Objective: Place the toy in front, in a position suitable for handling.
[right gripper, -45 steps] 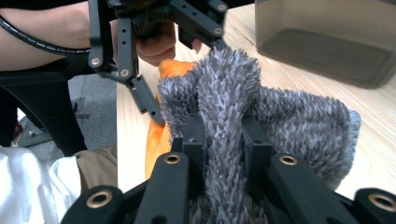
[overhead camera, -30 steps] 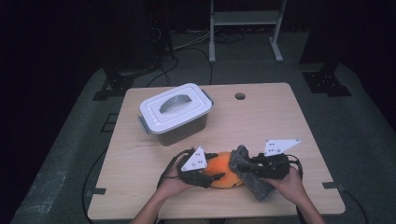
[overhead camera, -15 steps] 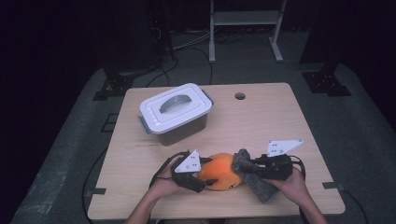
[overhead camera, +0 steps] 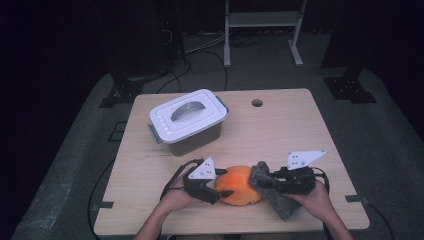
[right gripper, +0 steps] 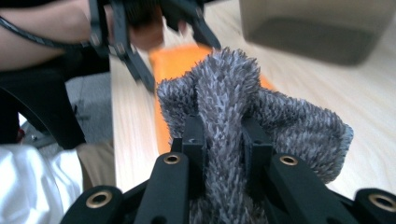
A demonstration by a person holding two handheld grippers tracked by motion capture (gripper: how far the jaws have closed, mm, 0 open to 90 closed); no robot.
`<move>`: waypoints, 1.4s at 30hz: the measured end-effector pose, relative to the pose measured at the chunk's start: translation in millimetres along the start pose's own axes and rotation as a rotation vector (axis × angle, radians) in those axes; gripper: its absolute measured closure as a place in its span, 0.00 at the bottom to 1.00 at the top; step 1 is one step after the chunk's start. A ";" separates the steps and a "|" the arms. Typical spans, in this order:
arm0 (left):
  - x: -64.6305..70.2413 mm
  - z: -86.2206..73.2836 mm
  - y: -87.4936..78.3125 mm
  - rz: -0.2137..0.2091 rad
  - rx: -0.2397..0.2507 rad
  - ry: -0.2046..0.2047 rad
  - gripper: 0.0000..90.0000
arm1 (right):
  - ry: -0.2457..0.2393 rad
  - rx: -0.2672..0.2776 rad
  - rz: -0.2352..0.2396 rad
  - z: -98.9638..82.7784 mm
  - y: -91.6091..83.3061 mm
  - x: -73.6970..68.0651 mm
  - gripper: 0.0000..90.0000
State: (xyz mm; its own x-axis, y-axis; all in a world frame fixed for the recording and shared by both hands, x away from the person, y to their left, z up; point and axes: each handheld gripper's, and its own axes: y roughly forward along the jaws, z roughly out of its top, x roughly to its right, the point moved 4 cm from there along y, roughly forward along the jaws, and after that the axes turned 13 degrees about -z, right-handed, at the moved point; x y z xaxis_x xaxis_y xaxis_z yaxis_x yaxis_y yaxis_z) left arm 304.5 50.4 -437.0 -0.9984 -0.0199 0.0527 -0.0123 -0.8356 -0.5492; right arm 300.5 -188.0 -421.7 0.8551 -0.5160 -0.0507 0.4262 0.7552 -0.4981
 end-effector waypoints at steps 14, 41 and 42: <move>0.9 4.6 4.1 0.015 0.009 -0.013 0.34 | -0.072 -0.020 -0.039 10.6 3.7 -11.4 0.83; 15.2 11.2 14.9 0.005 -0.039 0.092 0.34 | -0.124 -0.016 -0.013 24.2 11.7 -29.5 0.84; 14.0 8.7 13.0 0.004 -0.044 0.086 0.34 | -0.117 -0.017 -0.022 22.0 10.4 -26.0 0.83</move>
State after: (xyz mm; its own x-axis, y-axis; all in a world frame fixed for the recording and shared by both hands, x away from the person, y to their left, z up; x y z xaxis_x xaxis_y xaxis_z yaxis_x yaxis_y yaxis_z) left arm 290.8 34.5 -436.1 -0.9995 0.0256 -0.0199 -0.0091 -0.8106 -0.5856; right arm 289.2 -157.9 -406.5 0.8748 -0.4807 0.0609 0.4405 0.7367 -0.5130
